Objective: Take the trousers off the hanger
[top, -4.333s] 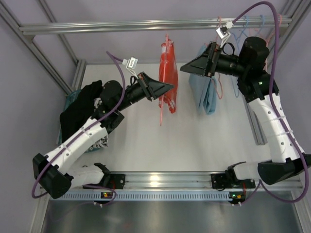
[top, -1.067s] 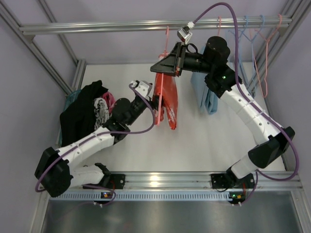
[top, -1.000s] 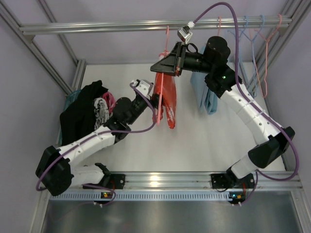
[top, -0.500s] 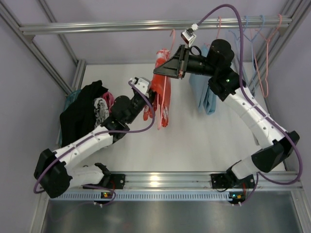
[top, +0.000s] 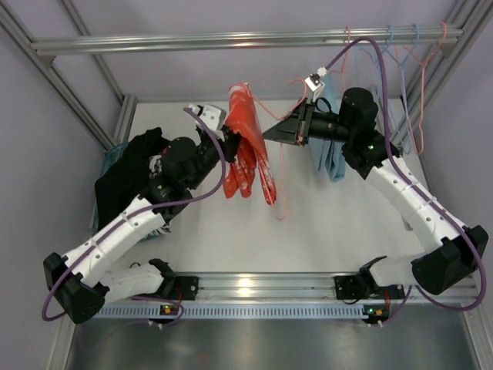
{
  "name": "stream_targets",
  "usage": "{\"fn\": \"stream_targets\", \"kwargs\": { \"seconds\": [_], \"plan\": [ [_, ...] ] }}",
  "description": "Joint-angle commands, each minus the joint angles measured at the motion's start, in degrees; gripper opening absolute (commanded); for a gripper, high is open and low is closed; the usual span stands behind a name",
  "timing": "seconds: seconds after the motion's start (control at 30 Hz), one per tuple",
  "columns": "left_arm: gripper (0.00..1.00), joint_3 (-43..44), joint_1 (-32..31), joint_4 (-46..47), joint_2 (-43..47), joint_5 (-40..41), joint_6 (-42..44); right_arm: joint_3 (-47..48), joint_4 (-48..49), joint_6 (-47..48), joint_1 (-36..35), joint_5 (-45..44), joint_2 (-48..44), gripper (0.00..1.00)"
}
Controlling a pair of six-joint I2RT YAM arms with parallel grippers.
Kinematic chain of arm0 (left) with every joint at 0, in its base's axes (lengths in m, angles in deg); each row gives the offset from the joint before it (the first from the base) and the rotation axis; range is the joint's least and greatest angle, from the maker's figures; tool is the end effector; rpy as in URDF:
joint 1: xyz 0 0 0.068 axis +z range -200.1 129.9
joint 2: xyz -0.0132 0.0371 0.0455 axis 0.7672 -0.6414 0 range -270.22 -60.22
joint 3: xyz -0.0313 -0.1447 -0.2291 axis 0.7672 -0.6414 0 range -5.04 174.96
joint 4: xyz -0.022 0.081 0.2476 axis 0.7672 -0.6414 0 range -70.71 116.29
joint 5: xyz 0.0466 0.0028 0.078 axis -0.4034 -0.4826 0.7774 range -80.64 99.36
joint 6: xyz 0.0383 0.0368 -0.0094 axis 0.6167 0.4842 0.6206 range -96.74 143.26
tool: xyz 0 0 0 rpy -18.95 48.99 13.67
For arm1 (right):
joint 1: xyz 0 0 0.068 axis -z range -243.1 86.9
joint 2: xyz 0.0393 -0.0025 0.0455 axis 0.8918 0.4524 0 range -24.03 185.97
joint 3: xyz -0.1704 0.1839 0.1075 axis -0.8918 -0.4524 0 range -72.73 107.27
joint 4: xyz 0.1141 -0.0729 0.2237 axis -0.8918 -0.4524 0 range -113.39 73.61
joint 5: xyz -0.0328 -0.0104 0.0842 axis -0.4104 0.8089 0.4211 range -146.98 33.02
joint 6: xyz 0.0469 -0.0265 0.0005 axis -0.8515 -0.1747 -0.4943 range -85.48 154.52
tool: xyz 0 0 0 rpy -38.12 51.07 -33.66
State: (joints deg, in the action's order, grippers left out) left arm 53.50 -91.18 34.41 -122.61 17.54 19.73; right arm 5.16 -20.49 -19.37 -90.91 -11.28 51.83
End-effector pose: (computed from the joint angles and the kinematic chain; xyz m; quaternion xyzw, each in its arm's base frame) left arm 0.1956 -0.1637 0.3989 0.1688 0.6592 -0.2326 0.6948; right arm 0.2509 0.1611 0.4346 -0.1129 0.7070 0.6298 0.3012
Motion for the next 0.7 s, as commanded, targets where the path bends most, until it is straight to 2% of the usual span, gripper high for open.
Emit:
{"fn": "stream_targets", "kwargs": {
  "seconds": [0.0,0.17,0.43,0.67],
  "plan": [
    [0.0,9.8,0.3,6.6,2.6,0.9,-7.4,-2.7,-3.6,3.6,0.7,-1.7,-1.2,0.0],
    [0.0,13.5,0.3,5.6,3.6,0.0,-9.9,-3.7,-5.9,7.7,0.7,-3.5,-0.4,0.0],
    [0.0,19.9,0.4,5.2,5.3,3.9,-4.4,-6.9,-9.5,12.7,0.7,-5.3,-2.0,0.0],
    [0.0,23.4,7.1,0.9,8.3,2.5,-5.3,-8.8,-11.2,17.1,0.7,-6.2,-4.8,0.0]
  ]
}}
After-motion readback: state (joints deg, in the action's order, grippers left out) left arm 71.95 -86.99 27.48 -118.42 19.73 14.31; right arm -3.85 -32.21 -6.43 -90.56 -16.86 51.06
